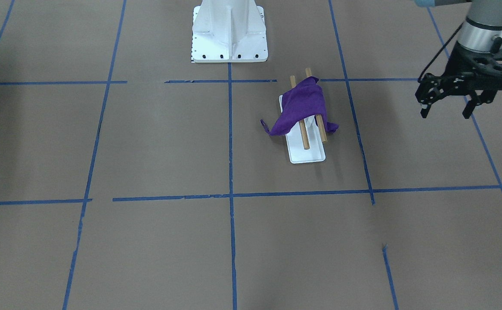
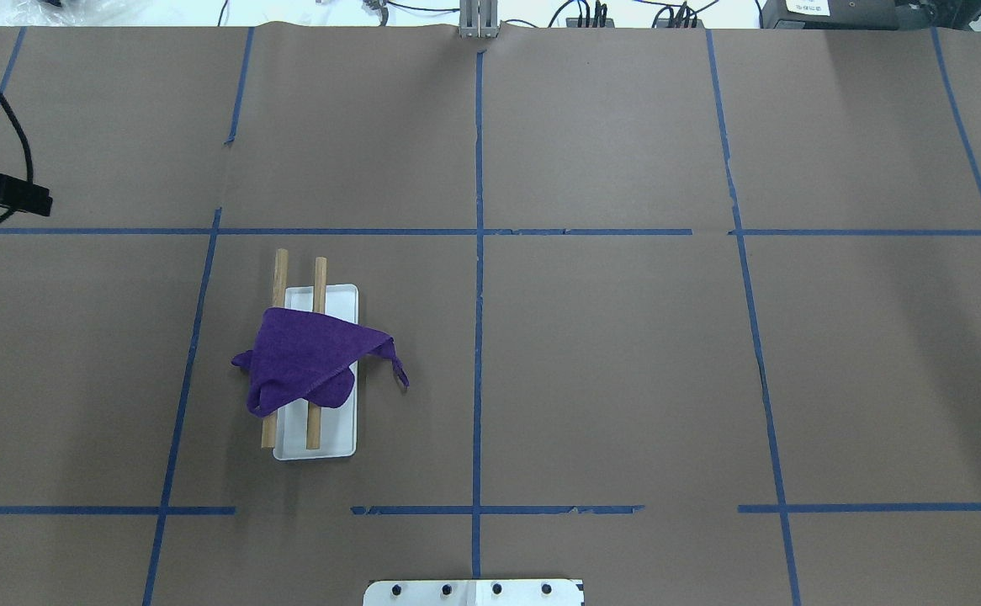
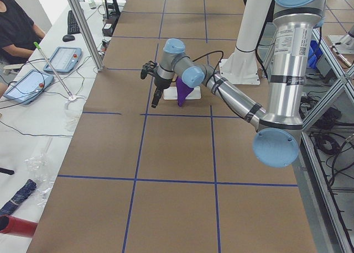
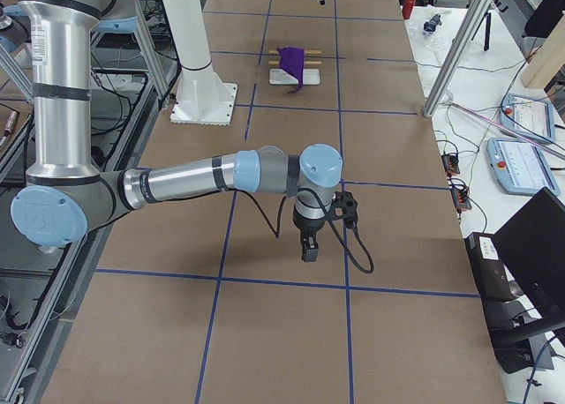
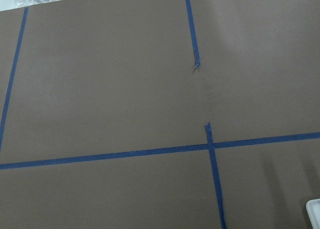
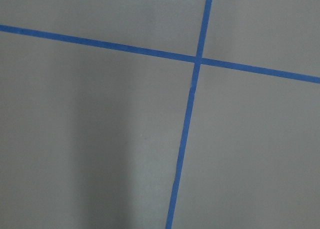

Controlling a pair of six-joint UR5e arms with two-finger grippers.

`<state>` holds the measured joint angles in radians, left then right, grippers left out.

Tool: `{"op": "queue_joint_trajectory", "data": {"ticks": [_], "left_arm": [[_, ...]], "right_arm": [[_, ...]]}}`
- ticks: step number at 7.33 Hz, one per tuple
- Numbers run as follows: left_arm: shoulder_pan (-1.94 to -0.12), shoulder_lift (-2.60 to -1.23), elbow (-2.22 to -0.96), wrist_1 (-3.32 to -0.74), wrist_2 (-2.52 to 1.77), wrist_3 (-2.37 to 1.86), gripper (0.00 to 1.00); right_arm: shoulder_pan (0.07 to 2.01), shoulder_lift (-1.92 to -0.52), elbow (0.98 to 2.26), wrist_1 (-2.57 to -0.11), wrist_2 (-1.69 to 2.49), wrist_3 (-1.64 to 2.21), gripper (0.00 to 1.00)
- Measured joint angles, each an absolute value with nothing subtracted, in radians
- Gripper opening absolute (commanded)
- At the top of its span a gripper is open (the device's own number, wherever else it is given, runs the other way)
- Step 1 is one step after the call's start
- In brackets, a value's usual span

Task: Hang towel on rack

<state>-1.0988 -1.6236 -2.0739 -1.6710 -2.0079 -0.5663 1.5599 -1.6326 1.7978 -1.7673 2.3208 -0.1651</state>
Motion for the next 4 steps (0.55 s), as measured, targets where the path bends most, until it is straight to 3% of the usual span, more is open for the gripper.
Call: {"op": "queue_joint_trajectory", "data": {"ticks": [2,4], "left_arm": [[-1.244,-1.62,-1.975,-1.65,-2.123,-0.377,1.0],[-1.35,-1.62,-1.889,-1.558,-2.145,-0.192,1.0]], "right_arm": [[1.587,-1.633,1.663,-1.621,2.364,-0.156,1.0],[1.604,-1.634,1.65,-1.591,2.38,-0.072,1.0]]}}
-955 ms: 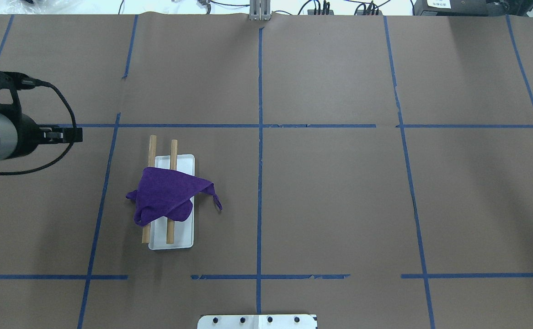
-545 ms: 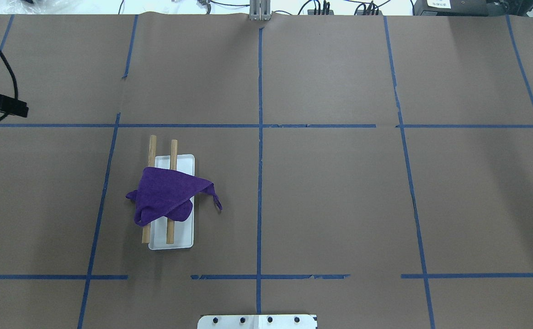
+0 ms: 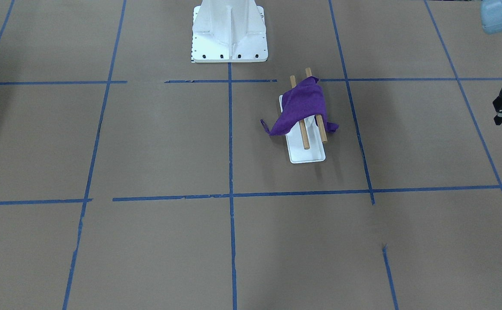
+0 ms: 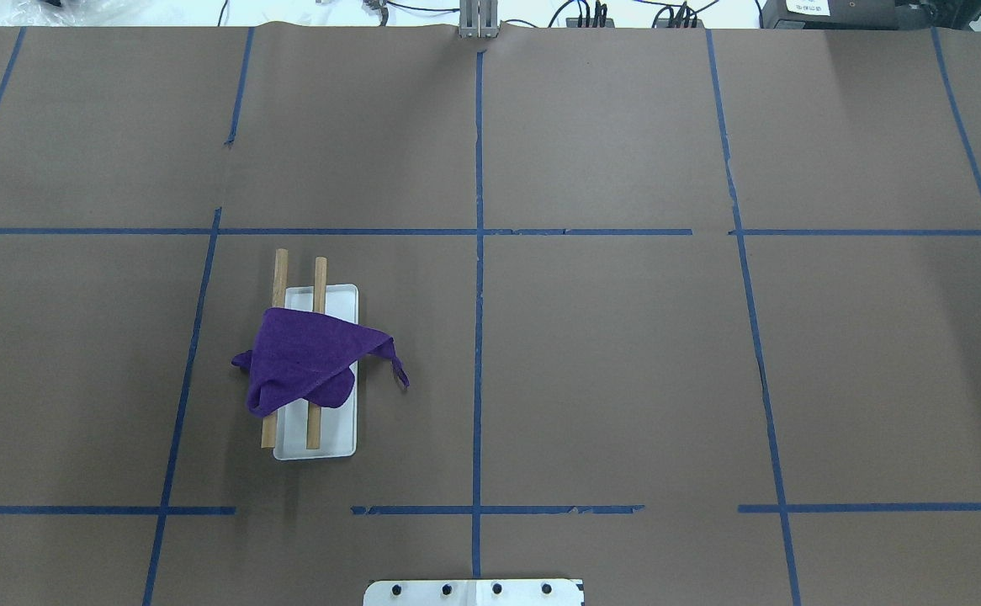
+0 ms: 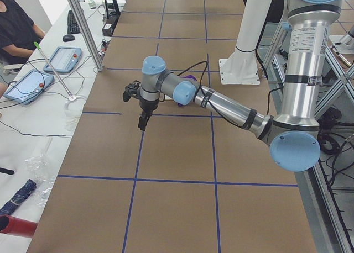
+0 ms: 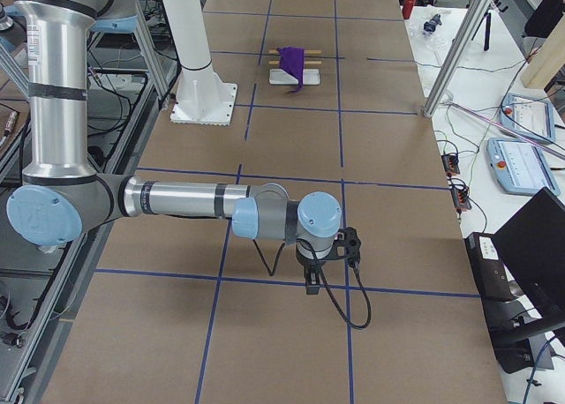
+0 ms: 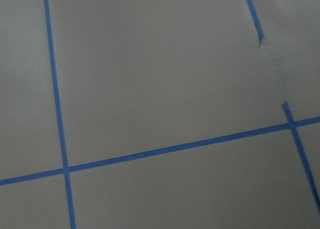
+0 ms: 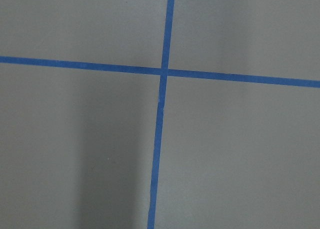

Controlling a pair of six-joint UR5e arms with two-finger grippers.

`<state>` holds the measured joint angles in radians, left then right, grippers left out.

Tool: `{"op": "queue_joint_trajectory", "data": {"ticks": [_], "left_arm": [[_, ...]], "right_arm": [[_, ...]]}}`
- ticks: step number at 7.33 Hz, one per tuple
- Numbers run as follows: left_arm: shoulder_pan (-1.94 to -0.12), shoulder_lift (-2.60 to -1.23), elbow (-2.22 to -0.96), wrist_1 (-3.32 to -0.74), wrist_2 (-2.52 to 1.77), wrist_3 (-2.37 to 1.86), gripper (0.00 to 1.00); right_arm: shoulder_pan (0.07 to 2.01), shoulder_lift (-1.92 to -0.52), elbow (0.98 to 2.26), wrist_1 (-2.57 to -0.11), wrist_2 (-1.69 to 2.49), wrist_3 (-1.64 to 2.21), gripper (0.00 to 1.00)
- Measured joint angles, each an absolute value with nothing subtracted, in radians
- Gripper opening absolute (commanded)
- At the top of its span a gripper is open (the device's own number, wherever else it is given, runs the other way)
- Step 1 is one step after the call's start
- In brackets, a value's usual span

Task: Hang towel on rack

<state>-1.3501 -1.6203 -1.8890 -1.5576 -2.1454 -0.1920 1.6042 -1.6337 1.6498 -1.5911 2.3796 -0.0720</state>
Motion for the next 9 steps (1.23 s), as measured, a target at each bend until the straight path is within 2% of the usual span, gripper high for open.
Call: {"op": "queue_joint_trajectory", "data": {"ticks": [5,9], "left_arm": [[-1.506,-1.608,-1.67,-1.492,-2.26,0.083,1.0],[-1.569,-1.594,-1.619,-1.485,-2.311,0.125,1.0]], "right_arm": [[1.608,-1.637,1.702,-1.591,2.405,0.1,1.0],[1.608,-1.646,1.704,-1.587,2.409,0.103,1.0]]}}
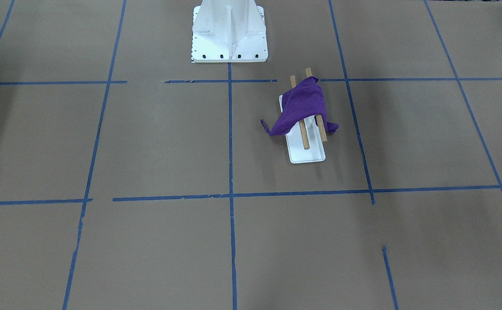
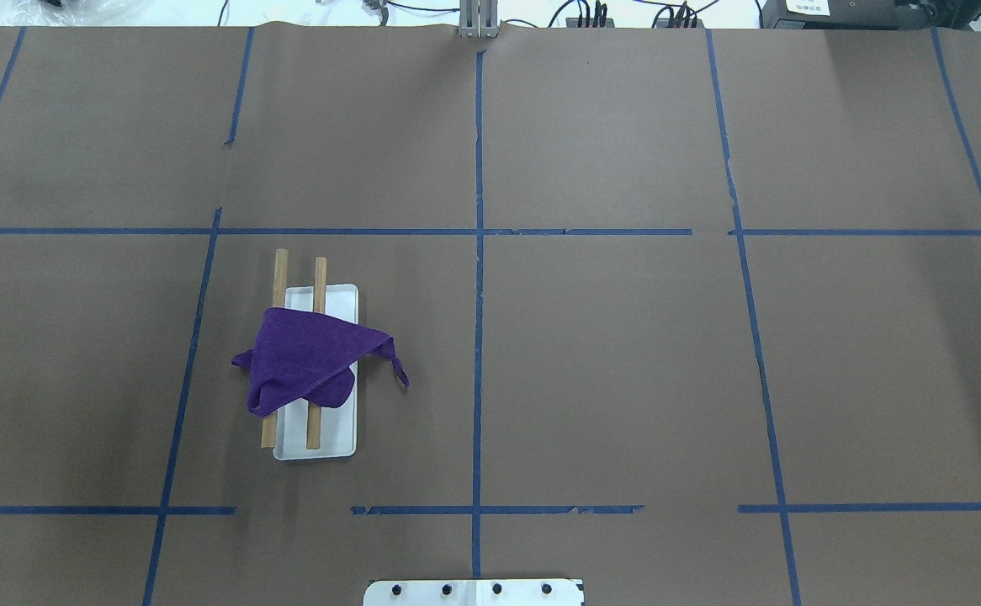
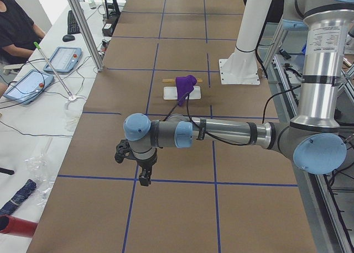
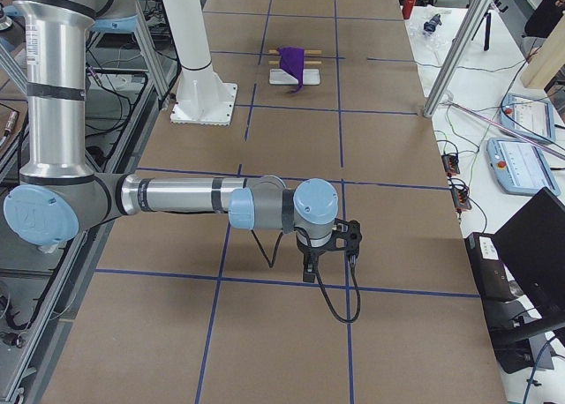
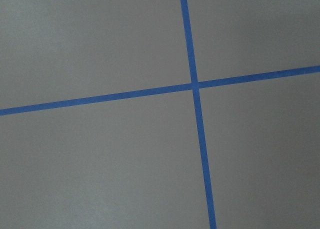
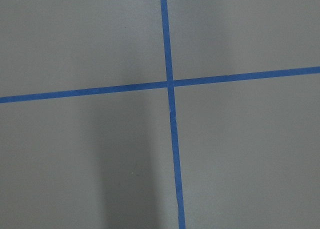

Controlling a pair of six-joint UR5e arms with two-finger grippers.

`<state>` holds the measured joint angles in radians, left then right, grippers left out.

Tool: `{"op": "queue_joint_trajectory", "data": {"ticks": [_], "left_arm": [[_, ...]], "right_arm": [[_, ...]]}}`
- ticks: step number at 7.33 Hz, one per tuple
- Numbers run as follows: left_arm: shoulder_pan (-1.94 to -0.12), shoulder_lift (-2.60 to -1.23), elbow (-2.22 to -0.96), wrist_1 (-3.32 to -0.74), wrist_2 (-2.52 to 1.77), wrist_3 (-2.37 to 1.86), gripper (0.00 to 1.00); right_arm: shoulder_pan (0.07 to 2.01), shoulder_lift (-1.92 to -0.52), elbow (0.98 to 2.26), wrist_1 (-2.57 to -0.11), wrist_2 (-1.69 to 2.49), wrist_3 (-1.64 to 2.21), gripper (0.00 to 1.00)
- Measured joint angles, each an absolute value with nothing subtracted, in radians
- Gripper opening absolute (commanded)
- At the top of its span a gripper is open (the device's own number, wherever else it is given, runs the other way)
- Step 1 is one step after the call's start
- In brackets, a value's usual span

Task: Hang towel on rack

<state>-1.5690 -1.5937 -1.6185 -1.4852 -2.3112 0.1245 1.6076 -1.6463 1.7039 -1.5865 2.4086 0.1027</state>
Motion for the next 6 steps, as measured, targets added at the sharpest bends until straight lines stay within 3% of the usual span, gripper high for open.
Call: {"op": "queue_joint_trajectory", "data": {"ticks": [6], "left_arm": [[-1.569,-1.585,-1.621,-1.482,-2.353,0.115,1.0]], "right_arm": [[1.607,-1.649,1.706,-1.584,2.41,0.096,1.0]]}}
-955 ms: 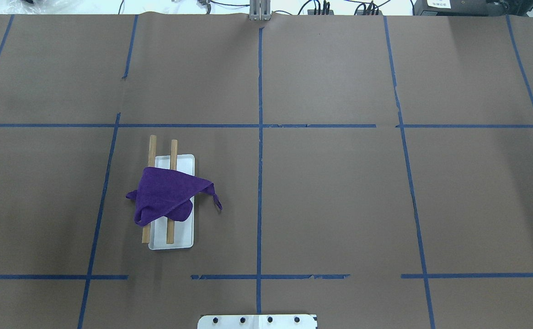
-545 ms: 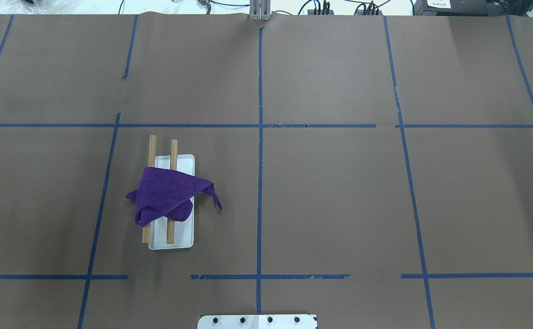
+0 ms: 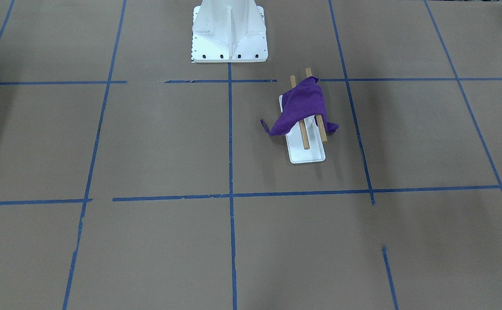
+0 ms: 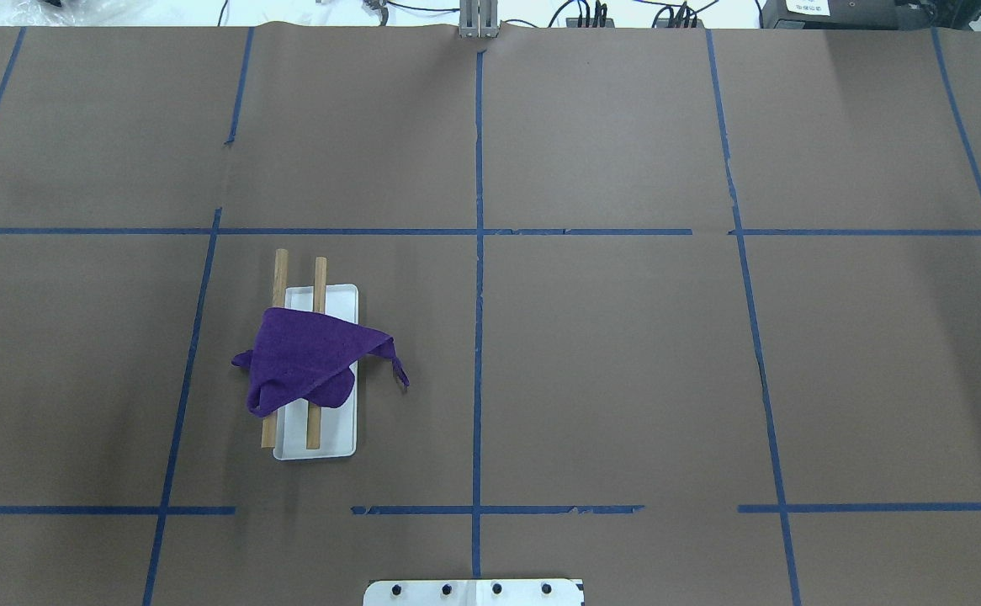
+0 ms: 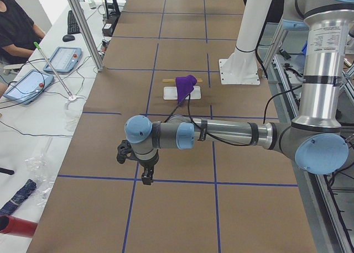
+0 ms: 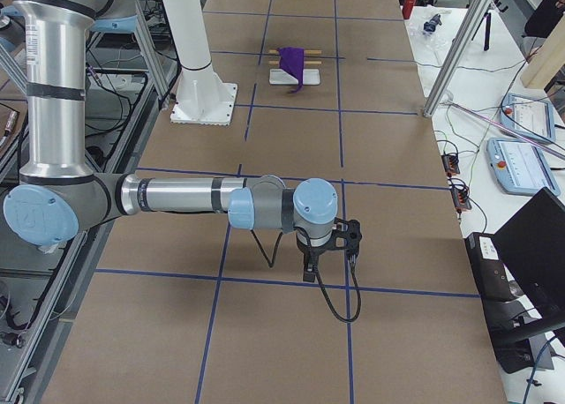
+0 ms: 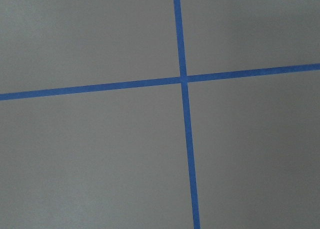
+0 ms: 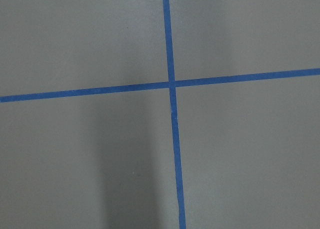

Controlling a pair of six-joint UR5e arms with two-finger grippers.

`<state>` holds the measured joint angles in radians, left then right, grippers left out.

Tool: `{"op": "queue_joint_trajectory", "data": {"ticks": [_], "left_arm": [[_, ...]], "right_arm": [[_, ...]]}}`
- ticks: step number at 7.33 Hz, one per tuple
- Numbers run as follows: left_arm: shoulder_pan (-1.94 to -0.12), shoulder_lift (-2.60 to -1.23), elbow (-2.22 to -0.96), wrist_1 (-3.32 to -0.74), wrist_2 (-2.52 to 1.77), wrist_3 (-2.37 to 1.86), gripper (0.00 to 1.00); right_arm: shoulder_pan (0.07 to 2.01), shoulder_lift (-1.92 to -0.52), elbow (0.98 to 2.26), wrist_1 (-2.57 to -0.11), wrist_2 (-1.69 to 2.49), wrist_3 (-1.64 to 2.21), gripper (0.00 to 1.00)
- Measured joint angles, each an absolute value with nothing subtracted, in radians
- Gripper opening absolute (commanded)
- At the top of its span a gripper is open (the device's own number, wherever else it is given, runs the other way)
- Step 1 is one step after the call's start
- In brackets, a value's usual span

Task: Hang towel on rack

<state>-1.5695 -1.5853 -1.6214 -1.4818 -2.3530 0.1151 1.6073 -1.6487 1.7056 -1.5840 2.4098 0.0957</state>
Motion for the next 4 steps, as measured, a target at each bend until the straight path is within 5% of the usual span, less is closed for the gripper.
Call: {"op": "queue_joint_trajectory", "data": {"ticks": [4], "left_arm": [[-1.569,-1.585,-1.62,-1.484,-2.355,0.116,1.0]], "right_arm": [[1.606,-1.662,1.705,-1.573,2.405,0.085,1.0]]}}
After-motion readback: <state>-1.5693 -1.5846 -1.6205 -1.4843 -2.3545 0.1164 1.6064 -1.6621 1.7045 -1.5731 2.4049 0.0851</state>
